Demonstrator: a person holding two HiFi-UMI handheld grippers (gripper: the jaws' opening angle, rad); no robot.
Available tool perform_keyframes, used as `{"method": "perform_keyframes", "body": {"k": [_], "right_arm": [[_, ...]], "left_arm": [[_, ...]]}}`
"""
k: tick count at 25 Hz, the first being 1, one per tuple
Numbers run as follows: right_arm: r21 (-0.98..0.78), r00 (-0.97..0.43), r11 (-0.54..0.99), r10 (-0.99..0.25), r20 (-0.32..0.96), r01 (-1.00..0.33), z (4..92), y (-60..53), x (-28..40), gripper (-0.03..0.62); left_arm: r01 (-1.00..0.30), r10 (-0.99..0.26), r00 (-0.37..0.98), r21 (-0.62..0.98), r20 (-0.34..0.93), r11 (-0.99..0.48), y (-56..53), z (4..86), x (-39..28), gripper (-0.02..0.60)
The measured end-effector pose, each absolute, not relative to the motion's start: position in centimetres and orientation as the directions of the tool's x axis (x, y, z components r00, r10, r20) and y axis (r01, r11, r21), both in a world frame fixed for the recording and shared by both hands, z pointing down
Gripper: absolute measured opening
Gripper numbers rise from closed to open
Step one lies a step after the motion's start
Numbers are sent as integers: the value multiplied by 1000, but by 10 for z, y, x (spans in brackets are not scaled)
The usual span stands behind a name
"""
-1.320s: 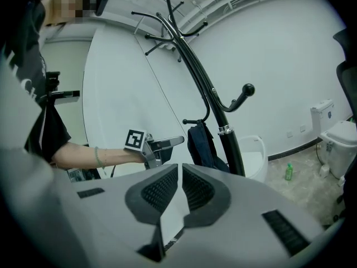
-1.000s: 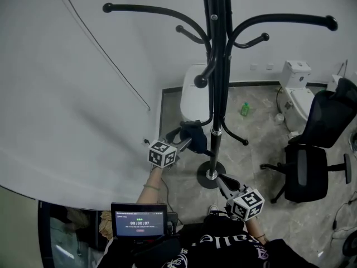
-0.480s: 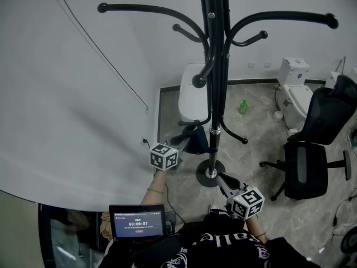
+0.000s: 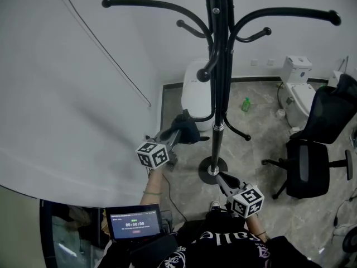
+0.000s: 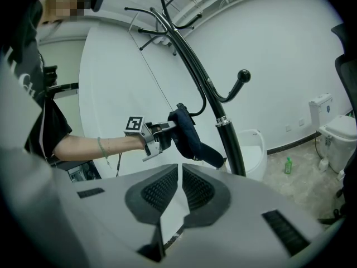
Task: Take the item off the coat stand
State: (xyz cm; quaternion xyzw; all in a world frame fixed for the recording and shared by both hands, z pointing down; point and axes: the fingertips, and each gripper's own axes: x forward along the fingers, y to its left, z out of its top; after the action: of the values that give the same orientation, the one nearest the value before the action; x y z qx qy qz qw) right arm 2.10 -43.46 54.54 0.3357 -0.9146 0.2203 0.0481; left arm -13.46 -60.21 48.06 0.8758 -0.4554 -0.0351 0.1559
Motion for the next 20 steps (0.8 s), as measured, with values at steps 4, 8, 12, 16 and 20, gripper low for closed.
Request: {"method": "perform_keyframes", "body": {"k": [4, 8, 12, 16, 20], "right_arm": [[-369, -764, 672, -601, 235, -642, 546, -434, 23, 35], [-369, -764, 672, -600, 238, -642, 547, -431, 22, 35], [-368, -774, 684, -587, 236, -630, 545, -424, 15, 35], [-368, -792, 702, -563, 237, -609, 545, -412, 2, 35], [-367, -806, 719, -541, 239, -591, 546, -394, -13, 35]], "left_arm": [[-789, -825, 564, 311, 27, -529, -591, 465, -150, 12], [-808, -828, 558, 261, 52, -528, -567, 466, -153, 12], [-826, -837, 540, 246, 84, -508, -535, 474, -154, 12], [-823, -843, 529, 297, 96, -483, -500, 486, -158, 12], [-827, -849, 515, 331, 120, -455, -460, 502, -165, 12]]}}
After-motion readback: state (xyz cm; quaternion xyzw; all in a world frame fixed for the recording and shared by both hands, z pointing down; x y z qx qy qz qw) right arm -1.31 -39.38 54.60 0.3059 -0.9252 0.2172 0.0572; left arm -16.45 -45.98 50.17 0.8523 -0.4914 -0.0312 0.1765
